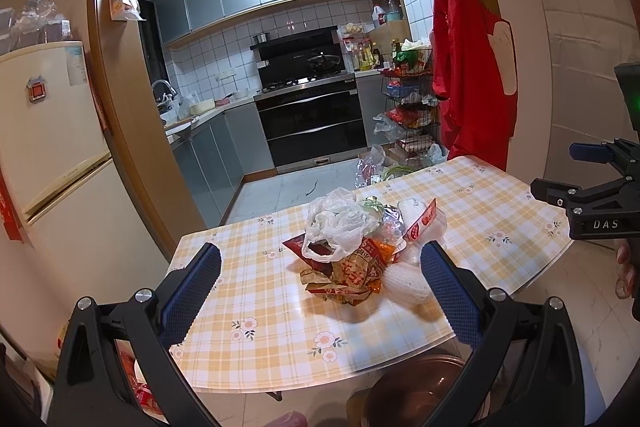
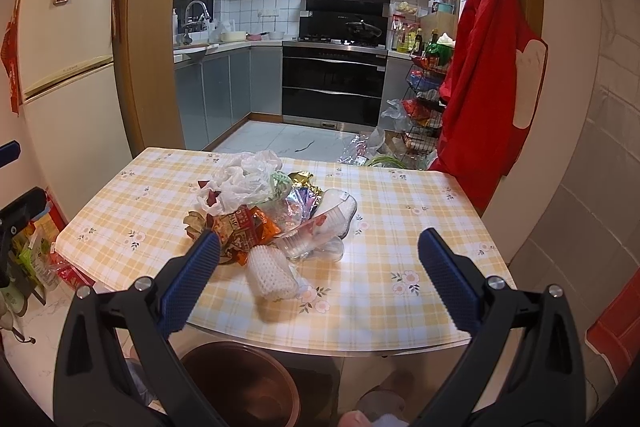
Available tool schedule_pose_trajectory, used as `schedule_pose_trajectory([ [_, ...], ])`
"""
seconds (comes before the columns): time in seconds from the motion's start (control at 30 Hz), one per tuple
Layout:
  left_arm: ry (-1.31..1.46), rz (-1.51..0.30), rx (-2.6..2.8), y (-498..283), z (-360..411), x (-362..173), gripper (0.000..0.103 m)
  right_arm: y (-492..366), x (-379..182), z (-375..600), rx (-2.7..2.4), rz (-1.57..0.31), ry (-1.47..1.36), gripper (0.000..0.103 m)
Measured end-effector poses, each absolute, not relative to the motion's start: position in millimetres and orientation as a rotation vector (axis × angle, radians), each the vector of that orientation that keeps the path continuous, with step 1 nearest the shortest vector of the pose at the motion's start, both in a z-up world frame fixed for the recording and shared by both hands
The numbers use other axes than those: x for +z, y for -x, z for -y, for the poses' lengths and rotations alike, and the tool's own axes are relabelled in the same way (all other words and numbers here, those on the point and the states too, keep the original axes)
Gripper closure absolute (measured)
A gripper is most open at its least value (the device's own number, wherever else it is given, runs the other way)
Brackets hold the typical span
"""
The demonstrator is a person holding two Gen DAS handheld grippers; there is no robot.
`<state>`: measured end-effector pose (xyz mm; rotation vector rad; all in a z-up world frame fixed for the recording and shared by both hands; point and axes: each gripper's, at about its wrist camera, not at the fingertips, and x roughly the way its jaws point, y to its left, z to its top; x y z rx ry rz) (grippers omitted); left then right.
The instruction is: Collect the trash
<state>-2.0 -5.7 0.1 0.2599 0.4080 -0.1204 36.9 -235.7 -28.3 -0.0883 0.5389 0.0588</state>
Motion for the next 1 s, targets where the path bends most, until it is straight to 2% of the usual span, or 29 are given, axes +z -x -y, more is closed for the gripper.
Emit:
schedule_pose_trajectory([
  [0.57, -0.252, -0.447, -0.188, -5, 7, -20, 0.005, -46, -43, 240, 0.108, -0.564, 0.057, 0.005],
  [0.7, -0.248, -0.472, -0.234, -10, 7, -36, 0.005, -52, -59, 239, 0.156, -0.567, 0.025, 0.005],
  [1.0, -0.152, -0.601, -0.111, -59, -20, -86, 0.005, -96, -130, 232, 0.211, -0.760, 0.096, 0.005],
])
